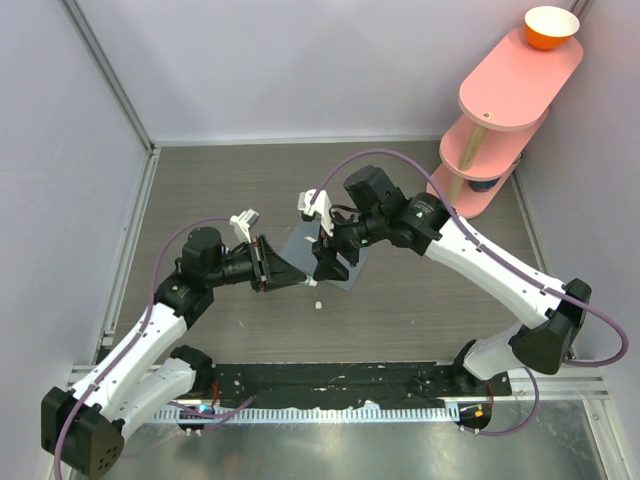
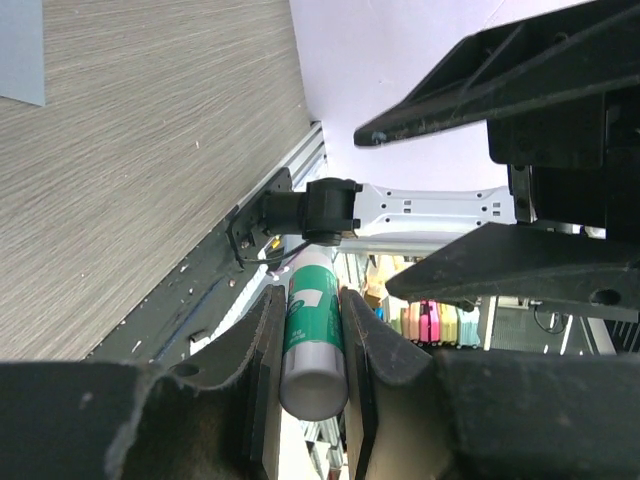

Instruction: Place the letter into the envelope and seal it

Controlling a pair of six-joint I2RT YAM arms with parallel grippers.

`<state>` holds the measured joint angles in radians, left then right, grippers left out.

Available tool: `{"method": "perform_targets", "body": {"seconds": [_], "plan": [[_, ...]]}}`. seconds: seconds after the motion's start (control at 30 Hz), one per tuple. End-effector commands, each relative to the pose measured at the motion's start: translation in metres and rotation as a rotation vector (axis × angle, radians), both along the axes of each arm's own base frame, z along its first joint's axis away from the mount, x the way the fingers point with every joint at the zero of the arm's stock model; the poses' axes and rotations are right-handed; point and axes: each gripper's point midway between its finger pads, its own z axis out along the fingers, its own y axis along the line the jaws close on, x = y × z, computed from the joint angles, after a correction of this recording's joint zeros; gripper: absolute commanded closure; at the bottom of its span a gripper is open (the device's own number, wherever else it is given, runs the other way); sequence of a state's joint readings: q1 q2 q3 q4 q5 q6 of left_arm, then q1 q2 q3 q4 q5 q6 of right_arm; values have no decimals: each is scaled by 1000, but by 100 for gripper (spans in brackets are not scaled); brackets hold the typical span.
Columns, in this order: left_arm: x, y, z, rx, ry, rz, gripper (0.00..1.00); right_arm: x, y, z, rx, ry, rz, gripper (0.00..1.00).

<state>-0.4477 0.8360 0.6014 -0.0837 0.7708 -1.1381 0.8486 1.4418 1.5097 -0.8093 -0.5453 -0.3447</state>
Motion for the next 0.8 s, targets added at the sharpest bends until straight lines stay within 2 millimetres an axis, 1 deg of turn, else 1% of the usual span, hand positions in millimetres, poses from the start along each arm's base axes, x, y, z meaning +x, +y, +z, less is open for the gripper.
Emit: {"method": "perform_targets", "body": {"seconds": [0.0,0.13,0.27,0.37,0.57,0.63,0.67,0.7,0.73,0.77], "plan": [[-4,-4,9,-14,-38,-49,100,-22,5,18,59,14,104,32],[-4,-4,13,-19,-43,-58,100,-29,11,13,51,55,141,32],[-6,-4,17,-34,-47,-56,100,-30,15,5,35,70,152,31],[-6,-5,22,-61,-56,-56,100,-28,16,-3,18,70,145,31],[-9,-5,25,-76,-73,-69,100,-19,18,-5,12,60,110,31],[-8,1,18,-45,-72,-56,100,-14,12,-2,15,52,83,30],[-7,4,14,-34,-62,-46,100,-12,7,-7,8,80,54,31],[-2,11,8,-22,-35,-16,100,-1,-4,-10,1,100,9,30],[0,16,7,-25,-25,1,100,2,-10,-14,-7,114,-5,31],[7,24,1,-23,-3,41,100,7,-21,-25,-38,89,-6,31]]}}
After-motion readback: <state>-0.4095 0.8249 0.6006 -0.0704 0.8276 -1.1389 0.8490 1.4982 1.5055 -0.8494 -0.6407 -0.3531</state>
